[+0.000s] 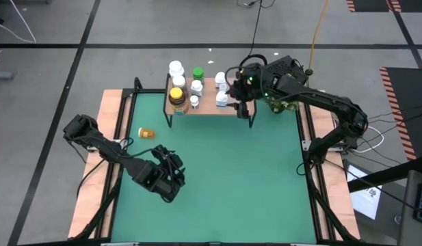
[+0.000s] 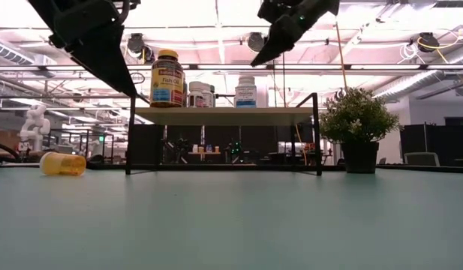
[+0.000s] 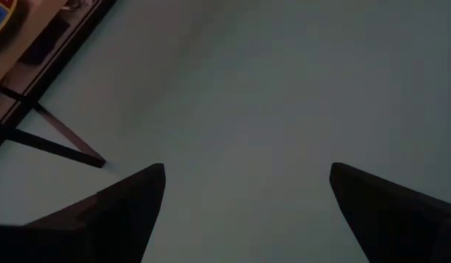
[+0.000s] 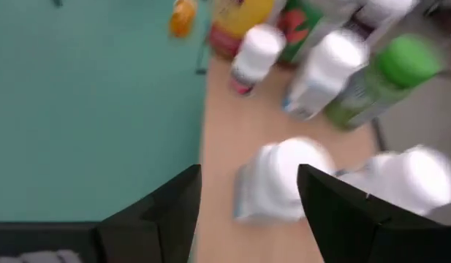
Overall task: Pick and place medicine bottles onto shelf by color
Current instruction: Put the white and blue pill bottle on the shelf
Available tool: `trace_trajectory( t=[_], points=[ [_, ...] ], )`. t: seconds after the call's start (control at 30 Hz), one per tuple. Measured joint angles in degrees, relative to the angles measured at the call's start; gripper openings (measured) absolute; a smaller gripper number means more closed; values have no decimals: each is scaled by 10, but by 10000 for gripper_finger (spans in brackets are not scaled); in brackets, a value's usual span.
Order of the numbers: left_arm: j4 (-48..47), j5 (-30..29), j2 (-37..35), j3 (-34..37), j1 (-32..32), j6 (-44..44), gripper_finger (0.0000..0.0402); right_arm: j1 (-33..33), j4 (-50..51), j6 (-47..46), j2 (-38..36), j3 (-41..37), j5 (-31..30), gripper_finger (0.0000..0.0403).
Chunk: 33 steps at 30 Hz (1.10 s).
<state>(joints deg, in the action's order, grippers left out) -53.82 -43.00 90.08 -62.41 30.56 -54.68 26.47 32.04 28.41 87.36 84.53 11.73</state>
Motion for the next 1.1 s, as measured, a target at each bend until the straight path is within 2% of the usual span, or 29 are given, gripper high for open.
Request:
trace_trajectory(
  t=[0.1,0.27,0.53,0.63,0.77,1.1],
  points=[
    [-1,0,0,0,3,-7,390,-9,26,-9,1,-2,-2,205],
    [-4,0,0,0,3,-11,390,-26,-1,-20,1,-41,-61,171],
    [-4,0,0,0,3,-11,390,-25,-170,11,1,-159,-71,128],
    [-5,0,0,0,3,-11,390,-24,-226,38,1,-187,-91,122],
    [-6,-4,0,0,1,-11,390,-19,-268,67,1,-200,-89,121],
    [-10,-6,0,0,-5,-11,390,14,-298,62,1,-202,-87,121]
  ],
)
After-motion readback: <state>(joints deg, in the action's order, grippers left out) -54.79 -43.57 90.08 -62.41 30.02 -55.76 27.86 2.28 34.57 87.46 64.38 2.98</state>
